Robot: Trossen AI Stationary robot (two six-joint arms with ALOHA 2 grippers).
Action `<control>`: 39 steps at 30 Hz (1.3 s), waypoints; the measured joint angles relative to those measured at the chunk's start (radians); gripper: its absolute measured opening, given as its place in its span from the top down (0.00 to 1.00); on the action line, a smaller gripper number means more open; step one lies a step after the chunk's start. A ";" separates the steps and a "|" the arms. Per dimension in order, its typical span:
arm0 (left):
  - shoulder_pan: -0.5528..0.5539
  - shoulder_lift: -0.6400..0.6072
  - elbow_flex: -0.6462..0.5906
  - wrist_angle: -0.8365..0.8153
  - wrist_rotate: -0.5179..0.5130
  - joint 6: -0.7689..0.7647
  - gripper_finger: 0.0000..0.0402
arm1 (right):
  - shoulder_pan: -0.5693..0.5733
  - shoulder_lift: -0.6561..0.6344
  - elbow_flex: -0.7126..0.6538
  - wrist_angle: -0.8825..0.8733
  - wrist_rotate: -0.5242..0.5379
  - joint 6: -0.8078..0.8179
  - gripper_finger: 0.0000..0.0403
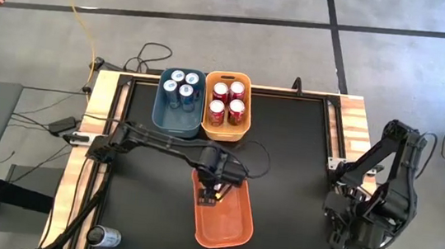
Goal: Sort soda cans
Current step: Put the top left white soda can into the orange bin
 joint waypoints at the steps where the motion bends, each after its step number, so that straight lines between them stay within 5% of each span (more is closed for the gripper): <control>1: 0.001 -0.001 0.001 0.009 -0.009 -0.004 0.23 | -0.002 0.000 0.000 0.000 0.000 0.000 0.17; 11: 0.003 -0.002 0.001 0.003 -0.079 -0.024 0.19 | -0.013 0.000 0.000 -0.007 0.000 -0.002 0.17; 39: -0.014 -0.001 0.001 0.005 0.030 -0.078 0.22 | -0.013 0.000 0.000 -0.045 0.027 -0.028 0.17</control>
